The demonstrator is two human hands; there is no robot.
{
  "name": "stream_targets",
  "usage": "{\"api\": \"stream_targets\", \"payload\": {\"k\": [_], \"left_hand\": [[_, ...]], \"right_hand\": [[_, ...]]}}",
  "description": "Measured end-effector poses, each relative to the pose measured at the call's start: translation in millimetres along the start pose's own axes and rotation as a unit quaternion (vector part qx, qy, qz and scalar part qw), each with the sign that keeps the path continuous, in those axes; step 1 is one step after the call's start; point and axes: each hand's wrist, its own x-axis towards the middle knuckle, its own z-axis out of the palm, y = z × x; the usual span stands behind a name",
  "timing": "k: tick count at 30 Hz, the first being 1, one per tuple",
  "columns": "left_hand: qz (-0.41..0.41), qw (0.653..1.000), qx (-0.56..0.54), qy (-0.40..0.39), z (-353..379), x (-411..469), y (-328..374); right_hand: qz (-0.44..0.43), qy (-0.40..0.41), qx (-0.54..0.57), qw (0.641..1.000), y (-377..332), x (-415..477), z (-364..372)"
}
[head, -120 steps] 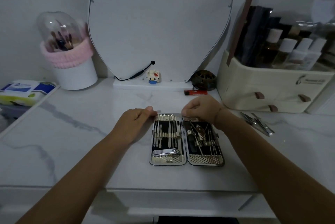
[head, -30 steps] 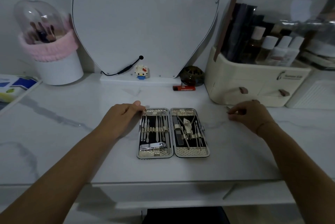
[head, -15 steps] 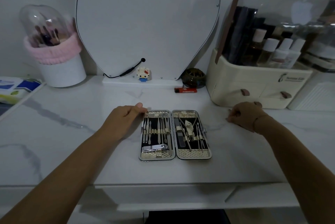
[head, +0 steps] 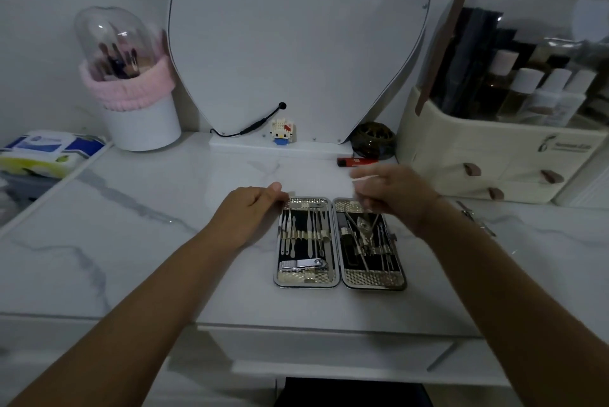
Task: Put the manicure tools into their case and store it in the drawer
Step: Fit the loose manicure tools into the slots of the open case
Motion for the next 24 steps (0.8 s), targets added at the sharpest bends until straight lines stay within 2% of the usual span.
{"api": "stream_targets", "payload": {"k": [5,12,17,24], "left_hand": [[0.008,1.0,0.014,0.0,0.0,0.6,-0.5],[0.006,1.0,0.006,-0.003,-0.9,1.9,-1.8],[0.011,1.0,0.014,-0.005,-0.8,3.1,-2.4],[0.01,1.0,0.009,-0.005,-0.8,2.2,-1.7]], "right_hand": [[0.02,0.026,-0.006,0.999,4.1,33.3,48.4],[0.038,0.062,-0.06,0.996,7.0,48.5,64.2],[0.034,0.052,-0.083,0.995,7.9,50.7,65.8],[0.002,-0.003,-0.134,0.991,7.5,51.2,64.4]]}}
